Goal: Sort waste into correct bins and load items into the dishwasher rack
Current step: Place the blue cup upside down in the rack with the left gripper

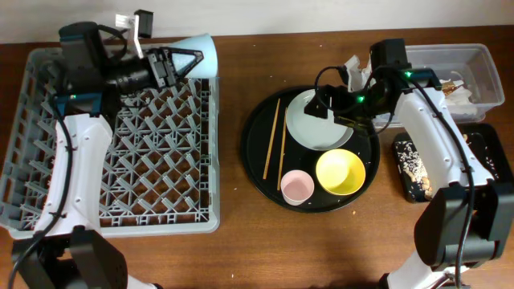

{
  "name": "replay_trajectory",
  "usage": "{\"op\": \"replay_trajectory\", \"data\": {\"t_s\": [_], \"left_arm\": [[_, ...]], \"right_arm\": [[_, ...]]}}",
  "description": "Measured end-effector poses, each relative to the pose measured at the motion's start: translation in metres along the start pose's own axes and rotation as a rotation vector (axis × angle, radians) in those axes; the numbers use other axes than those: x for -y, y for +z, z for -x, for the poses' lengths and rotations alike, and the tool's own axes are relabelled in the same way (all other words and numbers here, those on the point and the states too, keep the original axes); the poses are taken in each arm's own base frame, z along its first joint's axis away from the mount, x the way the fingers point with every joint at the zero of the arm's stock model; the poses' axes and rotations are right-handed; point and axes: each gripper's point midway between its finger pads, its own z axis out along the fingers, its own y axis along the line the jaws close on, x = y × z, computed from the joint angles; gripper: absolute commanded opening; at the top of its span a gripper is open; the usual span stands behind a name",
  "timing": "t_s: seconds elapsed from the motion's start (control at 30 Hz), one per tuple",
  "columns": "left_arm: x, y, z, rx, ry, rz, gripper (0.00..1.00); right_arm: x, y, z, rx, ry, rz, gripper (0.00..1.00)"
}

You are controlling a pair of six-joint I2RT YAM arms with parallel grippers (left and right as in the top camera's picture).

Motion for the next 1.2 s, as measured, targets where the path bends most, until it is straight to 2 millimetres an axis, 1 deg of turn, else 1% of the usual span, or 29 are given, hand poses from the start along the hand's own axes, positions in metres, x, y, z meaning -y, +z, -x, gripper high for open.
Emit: {"op": "replay_trajectory", "data": {"t_s": [0.03, 0.07, 0.13, 0.2, 0.23, 0.27, 0.3, 0.33, 0.37, 0.4, 0.43, 0.47, 0.5, 0.53, 0.57, 0.6, 0.63, 0.67, 0.7, 0.77, 0.83, 0.87, 0.93, 1.0, 1.07, 1.1, 1.13, 1.17, 1.2], "left_arm": [[-0.014, 0.0, -0.004, 0.0, -0.033, 0.081, 0.34], [-0.023, 0.0, -0.005, -0.001, -0.042, 0.137, 0.34], [-0.05, -0.001, -0.024, -0.045, -0.064, 0.329, 0.35], [-0.063, -0.004, -0.039, -0.11, -0.036, 0.506, 0.34], [-0.06, -0.008, -0.04, -0.134, -0.013, 0.567, 0.35], [-0.054, -0.014, -0.035, -0.158, 0.036, 0.654, 0.34], [-0.043, -0.021, -0.023, -0.159, 0.089, 0.721, 0.35], [-0.026, -0.029, -0.005, -0.139, 0.164, 0.787, 0.35], [-0.011, -0.035, 0.008, -0.113, 0.221, 0.823, 0.34], [0.008, -0.043, 0.024, -0.075, 0.289, 0.868, 0.34], [0.02, -0.049, 0.034, -0.044, 0.331, 0.893, 0.33], [0.024, -0.054, 0.039, -0.031, 0.348, 0.911, 0.33], [0.022, -0.059, 0.037, -0.044, 0.349, 0.938, 0.33], [0.017, -0.063, 0.028, -0.084, 0.334, 0.959, 0.33], [0.004, -0.067, 0.004, -0.19, 0.291, 0.996, 0.34], [-0.001, -0.068, -0.008, -0.239, 0.259, 1.009, 0.33], [-0.006, -0.074, -0.03, -0.327, 0.207, 1.021, 0.34], [-0.008, -0.079, -0.059, -0.44, 0.131, 1.021, 0.34], [-0.009, -0.078, -0.069, -0.478, 0.097, 1.006, 0.34], [-0.006, -0.075, -0.105, -0.622, -0.016, 0.947, 0.34], [-0.01, -0.072, -0.123, -0.692, -0.07, 0.925, 0.34], [-0.018, -0.071, -0.142, -0.751, -0.106, 0.923, 0.34], [-0.033, -0.069, -0.172, -0.836, -0.158, 0.924, 0.34], [-0.052, -0.071, -0.212, -0.937, -0.221, 0.932, 0.34], [-0.062, -0.066, -0.224, -0.944, -0.232, 0.93, 0.34], [-0.069, -0.065, -0.236, -0.959, -0.243, 0.927, 0.34], [-0.074, -0.063, -0.242, -0.961, -0.247, 0.926, 0.34], [-0.077, -0.06, -0.243, -0.95, -0.245, 0.923, 0.34], [-0.082, -0.057, -0.244, -0.938, -0.237, 0.922, 0.36]], "right_arm": [[0.002, 0.0, 0.0, -0.001, 0.002, -0.013, 0.98], [0.004, 0.0, 0.0, 0.0, 0.003, -0.022, 0.98], [0.007, 0.0, 0.0, 0.002, 0.003, -0.039, 0.98], [0.01, 0.0, 0.0, 0.003, 0.005, -0.057, 0.98], [0.011, 0.0, -0.001, 0.001, 0.006, -0.06, 0.98], [0.011, 0.0, -0.001, 0.001, 0.007, -0.064, 0.98], [0.011, 0.0, -0.001, 0.0, 0.007, -0.065, 0.98], [0.012, 0.0, -0.001, 0.002, 0.007, -0.069, 0.98], [0.012, 0.0, -0.001, 0.0, 0.008, -0.069, 0.98], [0.013, 0.0, -0.002, -0.002, 0.01, -0.072, 0.98], [0.013, 0.0, -0.003, -0.005, 0.012, -0.074, 0.98], [0.013, 0.0, -0.003, -0.007, 0.013, -0.074, 0.98], [0.013, -0.001, -0.004, -0.009, 0.014, -0.075, 0.99], [0.013, -0.001, -0.004, -0.012, 0.016, -0.076, 0.98], [0.014, -0.001, -0.005, -0.014, 0.018, -0.077, 0.98], [0.014, -0.001, -0.005, -0.015, 0.018, -0.077, 0.98], [0.014, -0.001, -0.005, -0.016, 0.018, -0.078, 0.98], [0.014, -0.001, -0.005, -0.015, 0.018, -0.079, 0.98], [0.014, -0.001, -0.006, -0.017, 0.02, -0.079, 0.98], [0.014, -0.001, -0.006, -0.018, 0.02, -0.08, 0.98], [0.014, -0.001, -0.006, -0.018, 0.02, -0.08, 0.98], [0.014, -0.001, -0.006, -0.018, 0.021, -0.08, 0.98], [0.014, -0.001, -0.006, -0.019, 0.02, -0.081, 0.98], [0.014, -0.001, -0.007, -0.023, 0.023, -0.081, 0.98], [0.014, -0.001, -0.007, -0.022, 0.023, -0.081, 0.98], [0.014, -0.001, -0.007, -0.022, 0.022, -0.081, 0.98], [0.014, -0.001, -0.007, -0.022, 0.022, -0.081, 0.99], [0.015, -0.001, -0.008, -0.024, 0.024, -0.081, 0.98], [0.015, -0.001, -0.008, -0.024, 0.023, -0.081, 0.98]]}}
